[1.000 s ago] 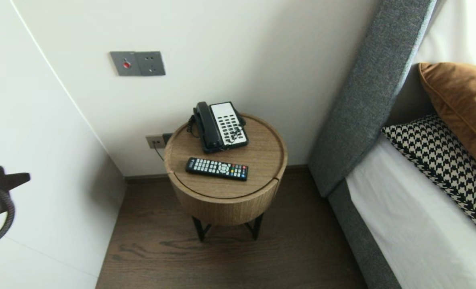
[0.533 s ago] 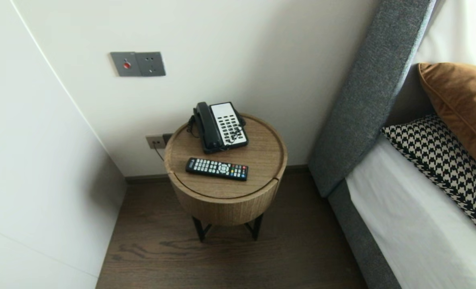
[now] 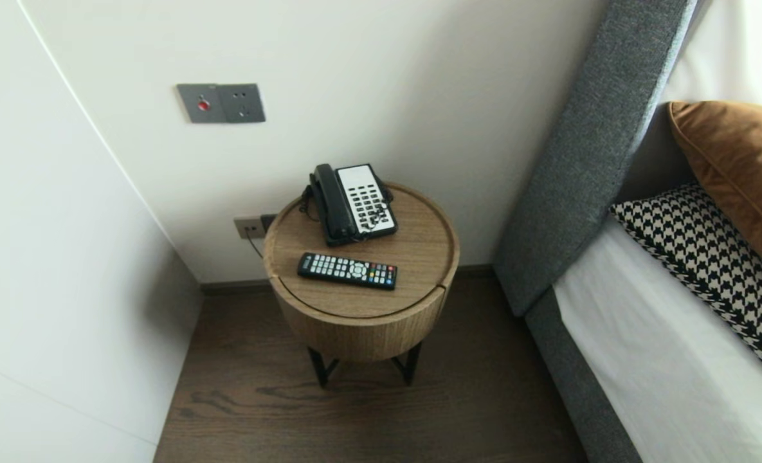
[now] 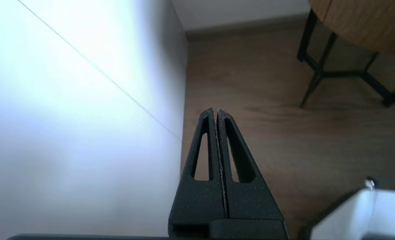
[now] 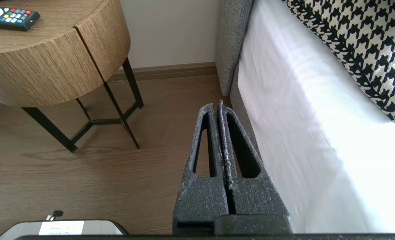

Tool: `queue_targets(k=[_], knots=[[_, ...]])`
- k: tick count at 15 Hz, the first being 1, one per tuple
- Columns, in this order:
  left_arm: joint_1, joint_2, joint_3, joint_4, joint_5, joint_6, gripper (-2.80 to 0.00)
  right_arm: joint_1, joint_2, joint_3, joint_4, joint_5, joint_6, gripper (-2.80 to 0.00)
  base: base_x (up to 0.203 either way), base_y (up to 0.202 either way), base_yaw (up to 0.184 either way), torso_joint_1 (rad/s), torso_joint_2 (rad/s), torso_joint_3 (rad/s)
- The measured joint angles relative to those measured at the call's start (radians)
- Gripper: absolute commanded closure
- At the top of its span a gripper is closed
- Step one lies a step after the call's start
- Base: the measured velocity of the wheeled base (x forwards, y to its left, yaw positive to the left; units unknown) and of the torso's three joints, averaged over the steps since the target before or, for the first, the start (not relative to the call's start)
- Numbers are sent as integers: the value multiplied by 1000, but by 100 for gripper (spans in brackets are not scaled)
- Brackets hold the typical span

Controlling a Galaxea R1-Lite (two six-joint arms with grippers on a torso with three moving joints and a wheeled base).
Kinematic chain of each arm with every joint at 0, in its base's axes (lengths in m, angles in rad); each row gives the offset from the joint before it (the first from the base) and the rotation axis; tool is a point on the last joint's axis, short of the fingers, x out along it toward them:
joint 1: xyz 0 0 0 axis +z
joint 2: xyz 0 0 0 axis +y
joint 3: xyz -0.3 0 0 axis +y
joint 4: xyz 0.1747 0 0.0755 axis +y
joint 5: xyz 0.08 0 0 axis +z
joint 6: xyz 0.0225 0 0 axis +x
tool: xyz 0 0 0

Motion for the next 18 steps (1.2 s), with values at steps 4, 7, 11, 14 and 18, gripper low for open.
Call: queue_targets(k=[4, 7, 11, 14, 18], knots=[[2, -15, 79, -105, -31, -4, 0, 0, 0, 0, 0, 0, 0, 0, 0, 0, 0, 0, 0, 0], [-14, -18, 94, -120, -49, -11, 0, 0, 0, 0, 0, 0, 0, 0, 0, 0, 0, 0, 0, 0], [-72, -21, 96, -164, -44, -31, 0, 0, 0, 0, 0, 0, 0, 0, 0, 0, 0, 0, 0, 0], [-151, -80, 96, -145, -43, -44, 0, 0, 0, 0, 0, 0, 0, 0, 0, 0, 0, 0, 0, 0], [-170, -231, 96, -89, -79, -60, 0, 0, 0, 0, 0, 0, 0, 0, 0, 0, 0, 0, 0, 0]])
